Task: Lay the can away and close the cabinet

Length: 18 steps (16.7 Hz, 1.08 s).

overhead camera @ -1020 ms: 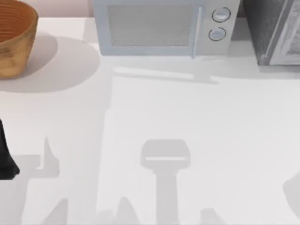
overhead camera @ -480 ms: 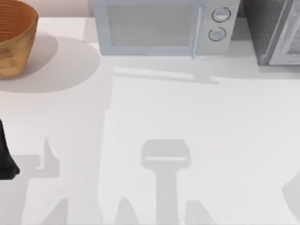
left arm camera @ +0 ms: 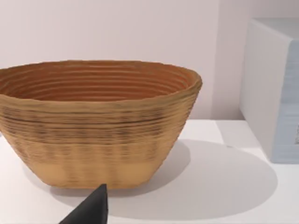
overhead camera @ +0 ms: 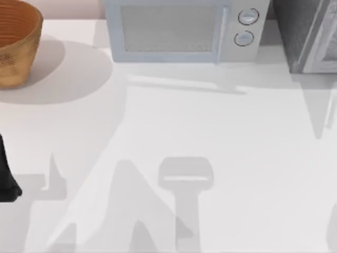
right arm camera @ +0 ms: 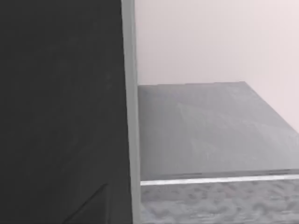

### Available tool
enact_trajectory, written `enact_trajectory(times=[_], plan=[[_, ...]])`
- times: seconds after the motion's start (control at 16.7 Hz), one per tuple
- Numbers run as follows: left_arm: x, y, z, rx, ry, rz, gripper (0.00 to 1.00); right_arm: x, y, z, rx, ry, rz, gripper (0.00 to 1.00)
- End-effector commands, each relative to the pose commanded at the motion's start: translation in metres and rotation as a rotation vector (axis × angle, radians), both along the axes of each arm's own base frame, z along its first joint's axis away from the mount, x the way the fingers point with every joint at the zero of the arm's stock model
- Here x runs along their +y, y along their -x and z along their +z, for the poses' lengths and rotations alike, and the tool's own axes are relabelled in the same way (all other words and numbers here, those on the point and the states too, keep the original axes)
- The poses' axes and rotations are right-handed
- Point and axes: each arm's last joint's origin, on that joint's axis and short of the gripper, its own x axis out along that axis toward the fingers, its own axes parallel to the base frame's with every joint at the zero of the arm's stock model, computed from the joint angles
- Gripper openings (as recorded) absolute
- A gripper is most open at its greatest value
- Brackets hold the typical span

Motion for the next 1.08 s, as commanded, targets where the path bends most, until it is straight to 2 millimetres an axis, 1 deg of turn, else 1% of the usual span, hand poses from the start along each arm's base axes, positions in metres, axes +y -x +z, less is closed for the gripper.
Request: enact_trajectory(times=[0.18, 0.3, 0.48, 0.6, 0.72, 0.84, 0.96, 1.08], plan=[[0.000, 0.000, 0.000, 0.000, 0.000, 0.000, 1.00, 0.052, -0.017, -0.001, 0.001, -0.007, 0.004, 1.00], [0.000, 0.000, 0.000, 0.000, 0.000, 0.000, 1.00, 0.087, -0.021, -0.002, 0.006, -0.008, 0.007, 1.00], [0.000, 0.000, 0.000, 0.000, 0.000, 0.000, 1.00, 0.136, -0.019, -0.003, 0.016, -0.002, 0.010, 1.00], [0.000, 0.000, 0.000, 0.000, 0.000, 0.000, 1.00, 0.162, -0.013, -0.004, 0.022, 0.004, 0.010, 1.00], [0.000, 0.000, 0.000, 0.000, 0.000, 0.000, 1.00, 0.182, -0.006, -0.005, 0.026, 0.012, 0.011, 1.00], [0.000, 0.000, 0.000, 0.000, 0.000, 0.000, 1.00, 0.195, 0.000, -0.005, 0.028, 0.017, 0.011, 1.00], [0.000, 0.000, 0.000, 0.000, 0.000, 0.000, 1.00, 0.199, 0.002, -0.005, 0.029, 0.019, 0.012, 1.00], [0.000, 0.000, 0.000, 0.000, 0.000, 0.000, 1.00, 0.199, 0.002, -0.005, 0.029, 0.019, 0.012, 1.00]])
